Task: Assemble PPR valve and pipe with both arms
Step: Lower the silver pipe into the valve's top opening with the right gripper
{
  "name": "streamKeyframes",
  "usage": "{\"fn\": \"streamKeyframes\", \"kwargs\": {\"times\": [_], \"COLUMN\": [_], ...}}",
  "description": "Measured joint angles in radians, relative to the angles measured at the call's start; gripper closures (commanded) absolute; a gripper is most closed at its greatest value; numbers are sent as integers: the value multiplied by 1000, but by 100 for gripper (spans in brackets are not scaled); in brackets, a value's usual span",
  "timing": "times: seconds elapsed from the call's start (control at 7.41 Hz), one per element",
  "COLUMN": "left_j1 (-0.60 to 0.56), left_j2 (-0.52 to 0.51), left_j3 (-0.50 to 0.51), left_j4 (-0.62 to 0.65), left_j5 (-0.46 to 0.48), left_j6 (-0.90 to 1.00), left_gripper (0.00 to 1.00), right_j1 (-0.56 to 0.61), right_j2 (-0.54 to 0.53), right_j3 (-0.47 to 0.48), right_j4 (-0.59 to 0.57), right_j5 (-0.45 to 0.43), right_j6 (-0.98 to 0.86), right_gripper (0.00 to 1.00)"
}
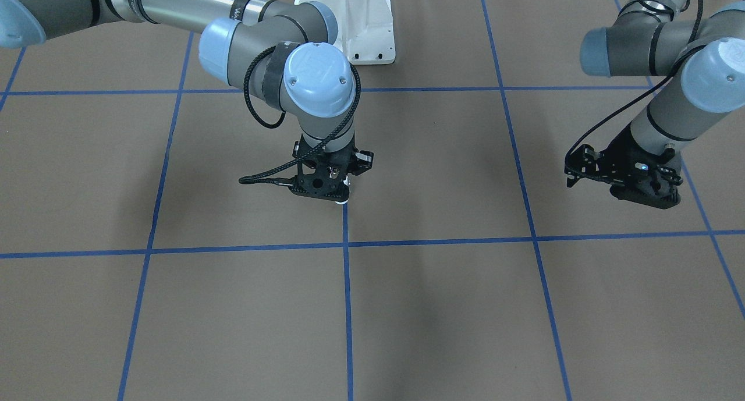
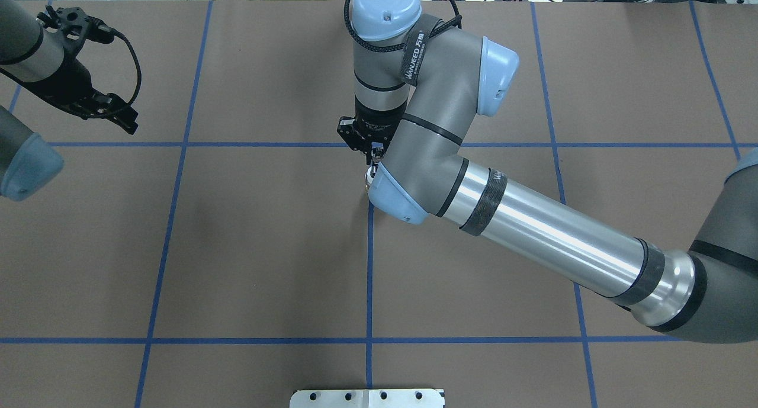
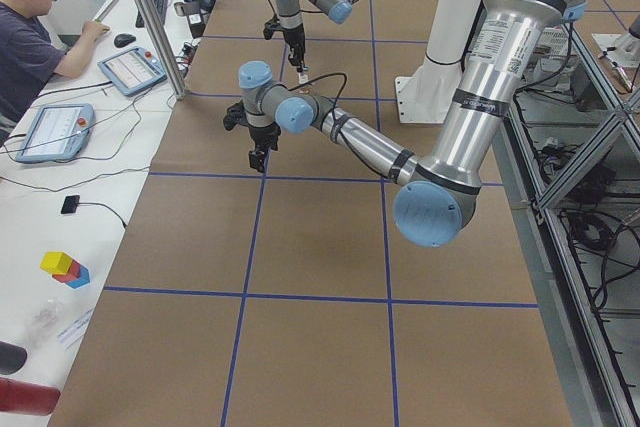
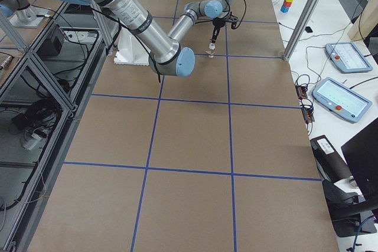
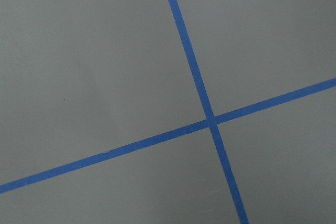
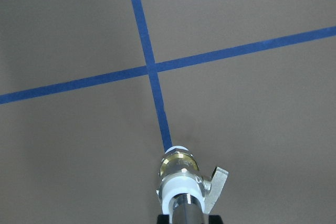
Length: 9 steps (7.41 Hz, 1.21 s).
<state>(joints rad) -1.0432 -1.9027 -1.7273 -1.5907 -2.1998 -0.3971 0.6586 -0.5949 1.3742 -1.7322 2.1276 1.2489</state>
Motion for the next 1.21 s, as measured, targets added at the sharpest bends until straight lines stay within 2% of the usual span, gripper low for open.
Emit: {"fn": "streamKeyframes", "kwargs": {"times": [1.21], "left_j1": [2], "left_j2": [-5], "left_j3": [12], "left_j4": [0], "left_j5": [0], "left_j6": [-1], "left_gripper": [0], "right_j1": [-2], "right_j2": [1], "right_j3": [1], "right_j4": [16], "right_j5": [5], "right_j6": [2], "right_gripper": [100]}}
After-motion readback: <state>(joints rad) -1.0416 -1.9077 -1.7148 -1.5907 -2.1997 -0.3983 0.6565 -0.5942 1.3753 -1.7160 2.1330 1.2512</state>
